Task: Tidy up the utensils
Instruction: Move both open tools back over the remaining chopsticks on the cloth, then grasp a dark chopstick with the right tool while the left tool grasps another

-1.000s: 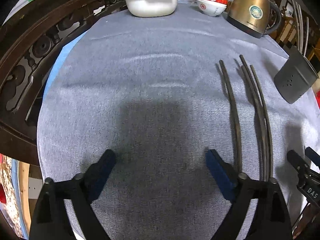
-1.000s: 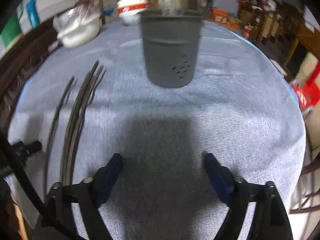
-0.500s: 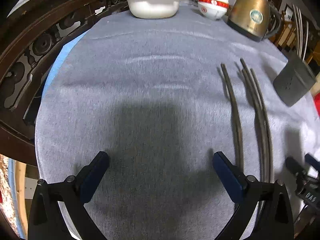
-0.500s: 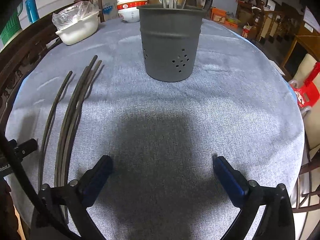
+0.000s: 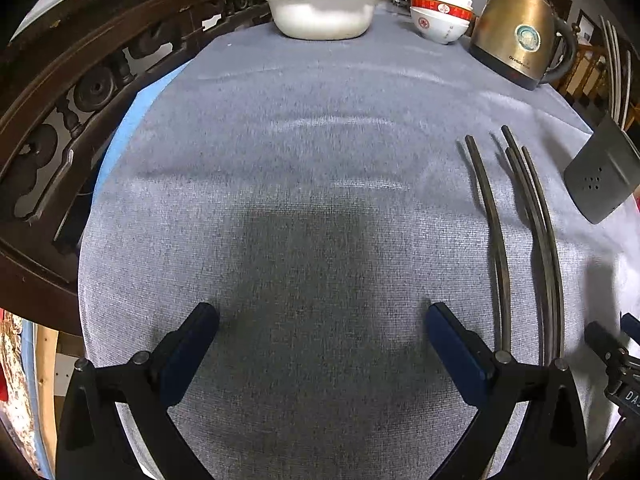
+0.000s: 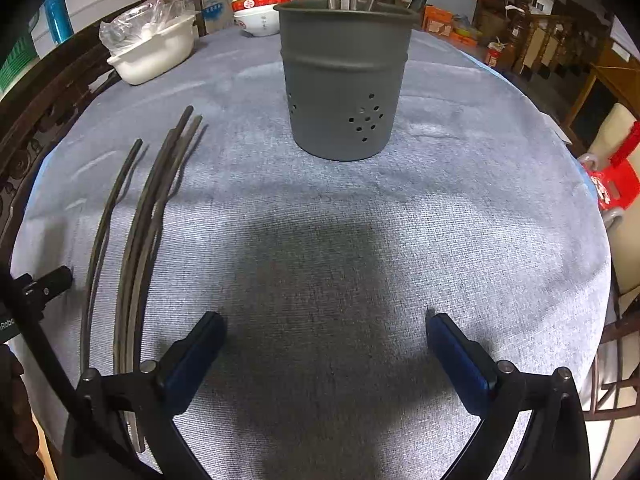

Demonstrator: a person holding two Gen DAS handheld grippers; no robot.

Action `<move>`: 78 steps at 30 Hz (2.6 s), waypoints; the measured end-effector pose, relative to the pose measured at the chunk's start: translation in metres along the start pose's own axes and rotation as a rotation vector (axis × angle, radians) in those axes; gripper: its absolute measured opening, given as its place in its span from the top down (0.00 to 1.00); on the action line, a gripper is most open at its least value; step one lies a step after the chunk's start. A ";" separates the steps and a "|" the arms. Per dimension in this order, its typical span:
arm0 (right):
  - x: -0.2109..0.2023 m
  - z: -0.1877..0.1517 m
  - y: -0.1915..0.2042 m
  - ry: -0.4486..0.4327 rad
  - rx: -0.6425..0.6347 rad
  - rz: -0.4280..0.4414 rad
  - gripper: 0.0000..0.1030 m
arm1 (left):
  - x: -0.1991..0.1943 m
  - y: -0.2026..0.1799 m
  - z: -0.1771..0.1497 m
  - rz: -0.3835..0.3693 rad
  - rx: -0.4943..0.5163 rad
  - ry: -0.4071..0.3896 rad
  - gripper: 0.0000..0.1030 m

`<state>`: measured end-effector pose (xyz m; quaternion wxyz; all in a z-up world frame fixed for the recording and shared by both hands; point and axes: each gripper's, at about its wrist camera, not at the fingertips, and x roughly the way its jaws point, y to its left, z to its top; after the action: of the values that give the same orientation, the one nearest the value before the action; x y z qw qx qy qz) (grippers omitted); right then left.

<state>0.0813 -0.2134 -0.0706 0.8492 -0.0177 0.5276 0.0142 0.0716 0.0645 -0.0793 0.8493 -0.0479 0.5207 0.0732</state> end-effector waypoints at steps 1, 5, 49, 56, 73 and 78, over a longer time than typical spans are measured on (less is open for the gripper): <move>0.000 0.000 0.000 0.000 0.000 0.000 0.00 | 0.000 -0.001 -0.001 0.000 0.000 -0.006 0.00; -0.002 0.004 0.000 0.022 0.009 0.034 0.06 | -0.003 -0.004 -0.008 -0.001 0.002 -0.021 0.00; 0.027 0.054 0.021 0.296 -0.141 0.270 0.92 | -0.001 -0.040 0.063 -0.149 0.001 0.201 0.17; 0.031 0.055 -0.001 0.293 -0.116 0.316 0.92 | 0.028 -0.071 0.069 -0.158 0.018 0.364 0.53; 0.047 0.078 -0.003 0.425 -0.183 0.302 0.91 | 0.044 -0.069 0.072 -0.185 0.162 0.499 0.88; 0.050 0.083 0.013 0.476 -0.242 0.236 0.91 | 0.042 -0.083 0.073 -0.184 0.205 0.489 0.80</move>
<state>0.1772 -0.1968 -0.0789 0.6858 -0.0601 0.7049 0.1708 0.1685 -0.0025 -0.0835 0.7020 -0.0251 0.7081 -0.0711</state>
